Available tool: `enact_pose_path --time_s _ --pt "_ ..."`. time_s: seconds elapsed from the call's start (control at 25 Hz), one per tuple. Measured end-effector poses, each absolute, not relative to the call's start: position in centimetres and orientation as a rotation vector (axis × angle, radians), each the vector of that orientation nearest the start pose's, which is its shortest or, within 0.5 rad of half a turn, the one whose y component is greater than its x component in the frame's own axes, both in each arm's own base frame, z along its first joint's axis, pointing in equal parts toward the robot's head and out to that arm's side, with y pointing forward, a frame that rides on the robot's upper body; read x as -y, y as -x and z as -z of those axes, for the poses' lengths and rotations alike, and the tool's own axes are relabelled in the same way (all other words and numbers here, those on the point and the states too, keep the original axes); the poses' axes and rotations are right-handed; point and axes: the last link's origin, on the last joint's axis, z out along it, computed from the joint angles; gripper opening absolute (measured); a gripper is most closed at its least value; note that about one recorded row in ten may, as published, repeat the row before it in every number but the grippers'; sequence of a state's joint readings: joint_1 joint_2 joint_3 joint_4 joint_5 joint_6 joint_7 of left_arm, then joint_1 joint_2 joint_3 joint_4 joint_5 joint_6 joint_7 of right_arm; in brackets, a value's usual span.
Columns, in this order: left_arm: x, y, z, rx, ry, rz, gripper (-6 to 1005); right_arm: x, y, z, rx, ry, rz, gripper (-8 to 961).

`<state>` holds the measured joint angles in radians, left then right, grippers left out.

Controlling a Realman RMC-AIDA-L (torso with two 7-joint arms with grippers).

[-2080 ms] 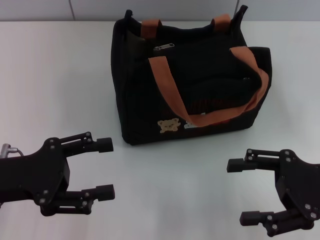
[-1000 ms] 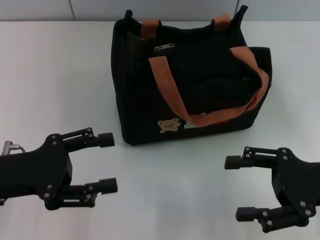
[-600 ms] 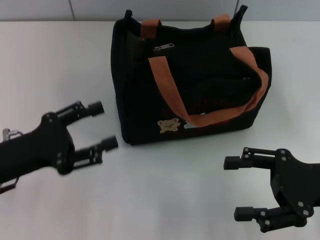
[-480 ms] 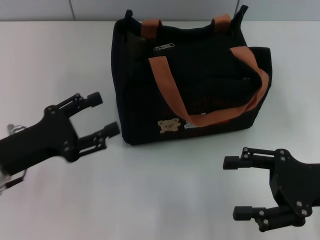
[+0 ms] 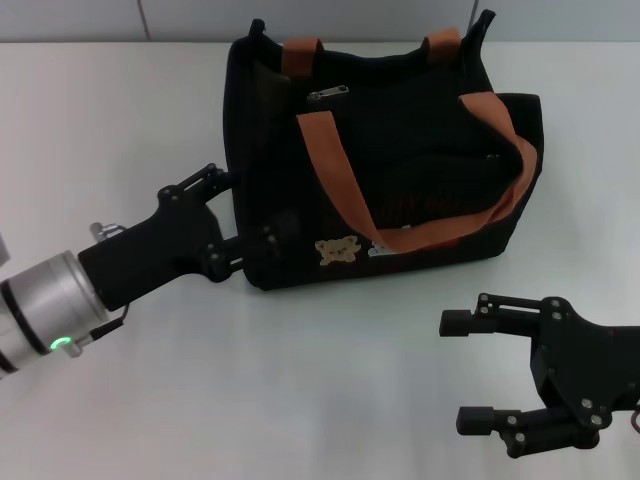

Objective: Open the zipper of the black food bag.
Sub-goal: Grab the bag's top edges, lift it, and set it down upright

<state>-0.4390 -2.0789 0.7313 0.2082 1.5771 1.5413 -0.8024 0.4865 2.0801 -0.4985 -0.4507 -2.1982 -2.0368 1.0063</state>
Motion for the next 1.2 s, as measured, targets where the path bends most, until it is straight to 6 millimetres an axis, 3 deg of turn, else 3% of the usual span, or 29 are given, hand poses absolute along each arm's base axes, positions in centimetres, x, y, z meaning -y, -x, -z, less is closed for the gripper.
enact_pose_path --time_s 0.32,0.96,1.2 --pt "-28.6 27.6 5.2 0.432 2.383 1.046 763 -23.7 -26.1 1.3 -0.334 2.977 -1.174 831" --pt "-28.3 27.7 5.5 0.372 2.375 1.015 293 -24.0 -26.0 1.4 -0.331 2.971 -1.168 831" --pt "-28.4 27.7 5.6 0.367 2.372 1.012 170 -24.1 -26.0 1.4 -0.331 2.965 -1.169 830"
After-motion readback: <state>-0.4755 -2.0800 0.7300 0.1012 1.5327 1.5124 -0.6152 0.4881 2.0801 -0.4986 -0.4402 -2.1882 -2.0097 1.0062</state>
